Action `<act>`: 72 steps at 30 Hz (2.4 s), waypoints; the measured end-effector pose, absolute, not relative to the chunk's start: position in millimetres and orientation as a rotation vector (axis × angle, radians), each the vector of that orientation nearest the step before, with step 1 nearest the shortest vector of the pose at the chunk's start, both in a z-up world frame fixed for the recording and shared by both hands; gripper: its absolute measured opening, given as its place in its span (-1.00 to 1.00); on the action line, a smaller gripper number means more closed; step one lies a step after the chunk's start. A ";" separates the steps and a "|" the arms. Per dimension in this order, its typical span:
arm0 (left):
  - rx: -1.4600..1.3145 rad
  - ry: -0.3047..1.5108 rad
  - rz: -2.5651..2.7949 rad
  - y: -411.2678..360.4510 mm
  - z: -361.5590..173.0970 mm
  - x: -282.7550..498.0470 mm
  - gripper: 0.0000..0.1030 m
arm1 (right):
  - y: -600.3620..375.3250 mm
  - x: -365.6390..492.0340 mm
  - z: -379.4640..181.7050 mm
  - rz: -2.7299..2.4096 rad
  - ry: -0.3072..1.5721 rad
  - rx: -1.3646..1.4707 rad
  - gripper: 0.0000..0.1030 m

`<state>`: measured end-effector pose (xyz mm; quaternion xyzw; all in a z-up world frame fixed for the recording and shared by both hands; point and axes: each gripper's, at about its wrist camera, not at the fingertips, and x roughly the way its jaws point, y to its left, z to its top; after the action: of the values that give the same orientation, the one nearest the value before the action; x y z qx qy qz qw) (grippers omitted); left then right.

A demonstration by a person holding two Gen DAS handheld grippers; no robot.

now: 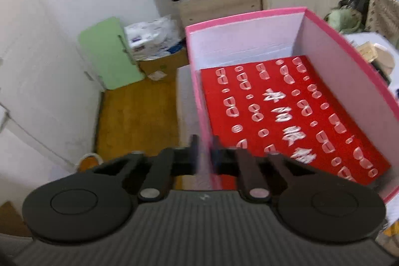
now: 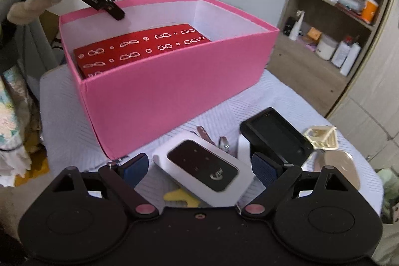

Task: Organize rigid objects
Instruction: 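Clamp the pink box wall with the left gripper while the right gripper approaches the white router, then grasp the white pocket router with the right gripper, then carry the router into the pink box and open the right gripper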

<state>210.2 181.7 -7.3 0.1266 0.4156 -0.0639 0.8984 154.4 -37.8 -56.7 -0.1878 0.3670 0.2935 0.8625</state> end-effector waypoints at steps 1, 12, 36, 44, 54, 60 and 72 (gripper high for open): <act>0.269 0.846 -0.121 180.0 -7.3 211.0 -0.90 | -37.0 157.4 -55.3 0.626 0.778 -0.394 0.79; 0.276 0.787 -0.082 171.9 -8.6 231.1 -0.91 | -20.1 184.9 -60.2 0.695 0.824 -0.616 0.78; 0.126 0.666 -0.079 187.5 -23.4 217.4 -0.91 | -41.1 214.6 -59.7 0.568 1.050 -0.283 0.30; 0.102 0.662 -0.098 191.5 -24.9 216.4 -0.94 | -27.0 206.2 -65.1 0.500 0.966 -0.305 0.27; 0.055 0.668 -0.124 197.4 -25.7 219.7 -0.93 | -26.6 169.6 -6.3 0.367 0.753 -0.233 0.27; 0.039 0.656 -0.100 192.7 -25.9 213.3 -0.93 | -6.5 182.2 56.6 0.400 0.593 -0.164 0.27; 0.073 0.661 -0.026 175.9 -25.4 204.6 -0.94 | 110.6 328.6 -2.4 0.486 1.015 0.099 0.27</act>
<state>204.6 175.9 -25.4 0.0359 0.3244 -0.0125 0.9451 328.6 110.6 -2.4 0.0468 0.4809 0.2301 0.8447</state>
